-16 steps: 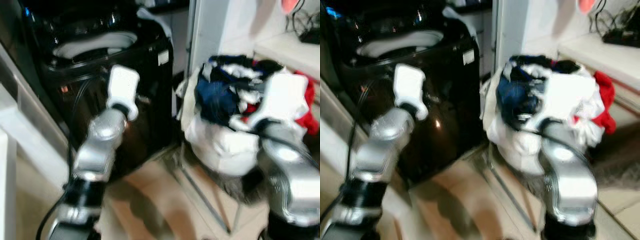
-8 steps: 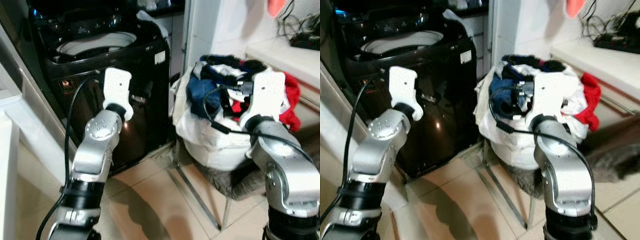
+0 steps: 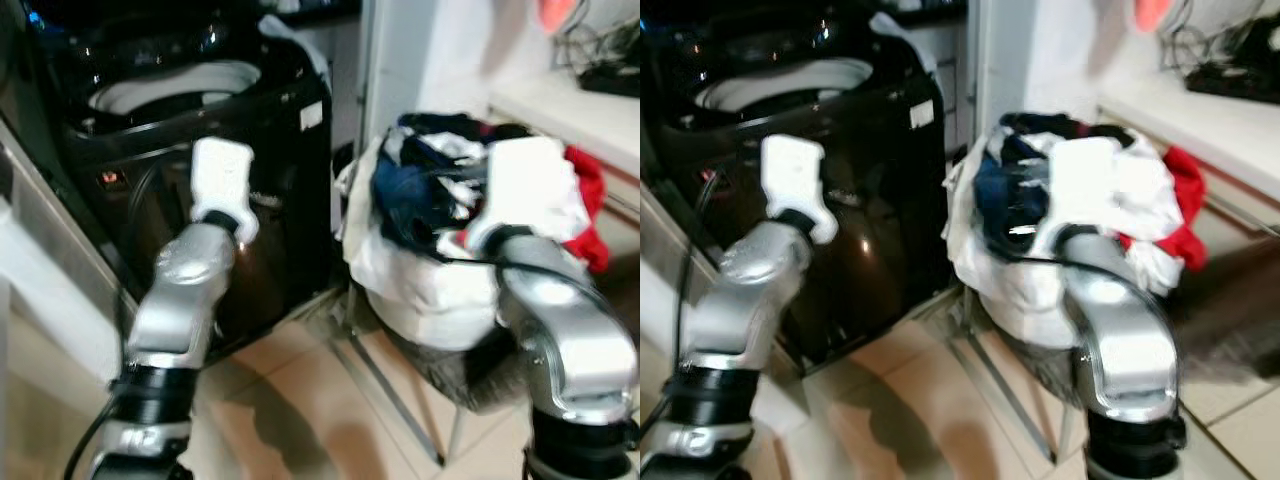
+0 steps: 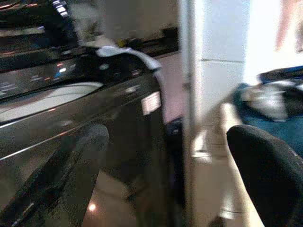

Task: Clothes washing

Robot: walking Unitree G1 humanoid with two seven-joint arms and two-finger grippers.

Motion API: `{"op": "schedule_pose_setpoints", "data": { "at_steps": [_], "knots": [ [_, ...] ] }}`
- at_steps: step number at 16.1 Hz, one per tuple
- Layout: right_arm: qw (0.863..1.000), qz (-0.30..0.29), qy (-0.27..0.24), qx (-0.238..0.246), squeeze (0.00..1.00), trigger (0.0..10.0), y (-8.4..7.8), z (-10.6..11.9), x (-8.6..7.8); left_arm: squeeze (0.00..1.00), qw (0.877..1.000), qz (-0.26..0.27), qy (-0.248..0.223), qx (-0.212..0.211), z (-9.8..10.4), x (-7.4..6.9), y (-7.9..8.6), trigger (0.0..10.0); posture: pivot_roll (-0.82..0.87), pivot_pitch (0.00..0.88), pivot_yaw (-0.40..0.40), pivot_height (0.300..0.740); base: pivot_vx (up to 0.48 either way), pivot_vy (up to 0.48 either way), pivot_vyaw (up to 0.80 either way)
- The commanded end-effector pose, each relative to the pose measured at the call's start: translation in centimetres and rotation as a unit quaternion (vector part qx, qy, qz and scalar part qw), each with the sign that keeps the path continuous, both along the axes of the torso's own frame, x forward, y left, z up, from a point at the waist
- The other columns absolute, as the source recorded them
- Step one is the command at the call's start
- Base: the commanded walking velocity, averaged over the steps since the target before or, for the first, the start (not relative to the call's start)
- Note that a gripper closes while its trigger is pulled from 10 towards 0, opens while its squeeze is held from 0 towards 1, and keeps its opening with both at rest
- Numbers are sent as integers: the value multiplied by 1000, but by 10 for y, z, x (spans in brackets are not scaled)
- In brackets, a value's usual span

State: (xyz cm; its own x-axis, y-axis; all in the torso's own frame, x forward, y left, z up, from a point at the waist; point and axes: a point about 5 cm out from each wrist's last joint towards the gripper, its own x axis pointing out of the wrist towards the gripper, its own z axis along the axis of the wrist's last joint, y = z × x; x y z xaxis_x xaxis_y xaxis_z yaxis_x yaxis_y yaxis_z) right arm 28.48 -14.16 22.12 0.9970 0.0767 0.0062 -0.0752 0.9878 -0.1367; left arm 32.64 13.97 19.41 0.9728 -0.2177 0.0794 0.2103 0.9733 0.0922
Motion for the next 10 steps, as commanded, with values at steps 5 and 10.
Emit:
{"op": "schedule_pose_setpoints", "data": {
  "at_steps": [5,10],
  "knots": [
    [1000,-16,-2,18,0,10000,-9,-1,0,0,1000,-9,-3,2,2,-3,-3,10000,-31,0,37,740,307,0,0],
    [1000,-21,-8,15,0,10000,-11,1,0,0,1000,-14,2,-2,1,-3,-7,10000,-43,0,42,740,306,0,0]
  ]
}}
